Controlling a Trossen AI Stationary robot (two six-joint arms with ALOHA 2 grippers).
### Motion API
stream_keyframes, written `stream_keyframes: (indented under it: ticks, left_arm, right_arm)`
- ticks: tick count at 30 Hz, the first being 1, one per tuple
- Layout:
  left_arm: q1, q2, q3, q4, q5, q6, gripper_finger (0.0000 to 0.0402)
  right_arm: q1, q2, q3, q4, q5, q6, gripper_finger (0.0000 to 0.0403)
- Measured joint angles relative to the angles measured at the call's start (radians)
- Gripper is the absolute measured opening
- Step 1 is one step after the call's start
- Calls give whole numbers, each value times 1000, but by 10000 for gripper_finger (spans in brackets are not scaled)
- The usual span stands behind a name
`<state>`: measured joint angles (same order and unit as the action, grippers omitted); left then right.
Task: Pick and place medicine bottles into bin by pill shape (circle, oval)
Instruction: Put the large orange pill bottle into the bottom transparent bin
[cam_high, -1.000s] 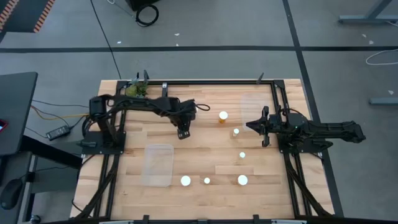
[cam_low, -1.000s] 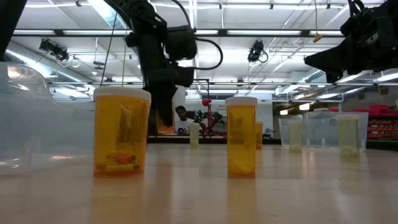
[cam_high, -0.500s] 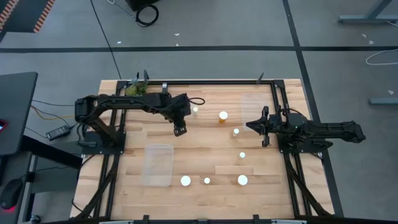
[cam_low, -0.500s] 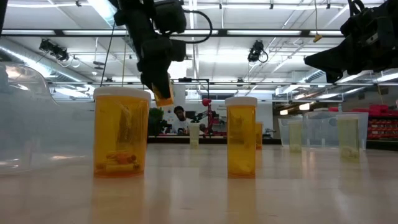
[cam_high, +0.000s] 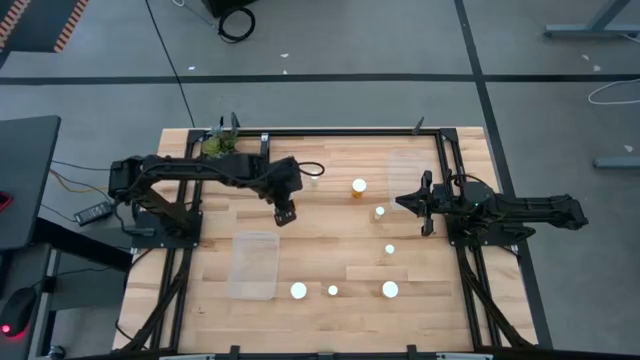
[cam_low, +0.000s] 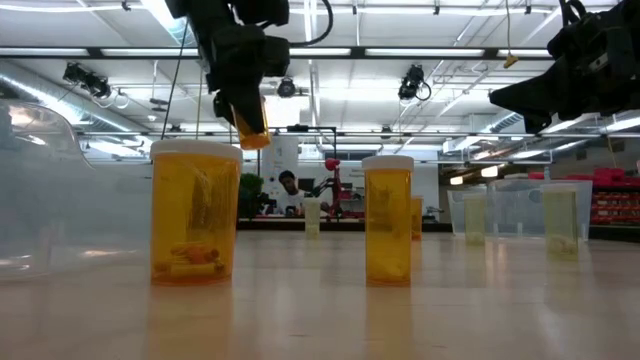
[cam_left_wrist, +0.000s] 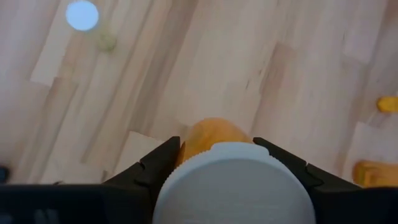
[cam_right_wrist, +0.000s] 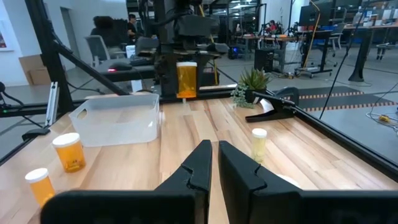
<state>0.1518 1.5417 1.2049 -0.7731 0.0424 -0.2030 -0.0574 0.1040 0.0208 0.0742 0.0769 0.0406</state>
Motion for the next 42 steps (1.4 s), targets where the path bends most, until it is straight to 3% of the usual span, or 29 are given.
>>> stream_keyframes:
  ticks: [42]
  left_arm:
    - [-243, -3, 0, -221, 51, -383, 200]
  right_arm:
    - [0, 0, 0, -6, 0, 0, 37]
